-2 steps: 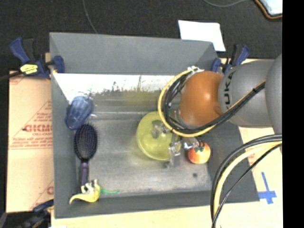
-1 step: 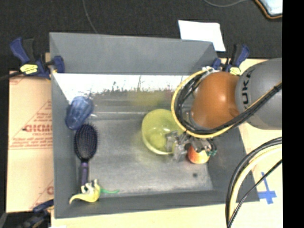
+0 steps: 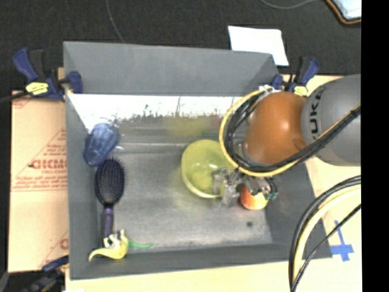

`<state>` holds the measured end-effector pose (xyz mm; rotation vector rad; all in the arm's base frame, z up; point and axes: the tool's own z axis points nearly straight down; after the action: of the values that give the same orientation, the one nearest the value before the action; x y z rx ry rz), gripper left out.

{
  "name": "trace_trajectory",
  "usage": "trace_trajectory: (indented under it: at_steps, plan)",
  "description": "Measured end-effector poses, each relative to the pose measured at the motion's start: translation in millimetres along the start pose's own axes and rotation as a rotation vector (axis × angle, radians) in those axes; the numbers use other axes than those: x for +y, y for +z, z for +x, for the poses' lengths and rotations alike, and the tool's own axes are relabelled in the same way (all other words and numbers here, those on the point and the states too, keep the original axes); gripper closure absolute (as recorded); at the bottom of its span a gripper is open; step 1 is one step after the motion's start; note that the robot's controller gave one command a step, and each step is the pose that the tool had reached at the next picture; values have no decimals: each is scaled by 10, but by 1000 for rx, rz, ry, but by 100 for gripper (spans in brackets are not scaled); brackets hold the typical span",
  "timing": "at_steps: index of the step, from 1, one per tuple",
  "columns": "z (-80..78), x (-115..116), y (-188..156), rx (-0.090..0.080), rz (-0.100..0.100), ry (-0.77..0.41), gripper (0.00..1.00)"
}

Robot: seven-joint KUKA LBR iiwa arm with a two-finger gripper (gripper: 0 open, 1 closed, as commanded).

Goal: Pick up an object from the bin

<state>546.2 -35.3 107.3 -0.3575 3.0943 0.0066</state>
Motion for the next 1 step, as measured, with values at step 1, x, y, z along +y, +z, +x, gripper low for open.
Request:
trace_trajectory:
  at_steps: [1]
  plan:
    - [94, -327, 51, 1, 0, 50, 100]
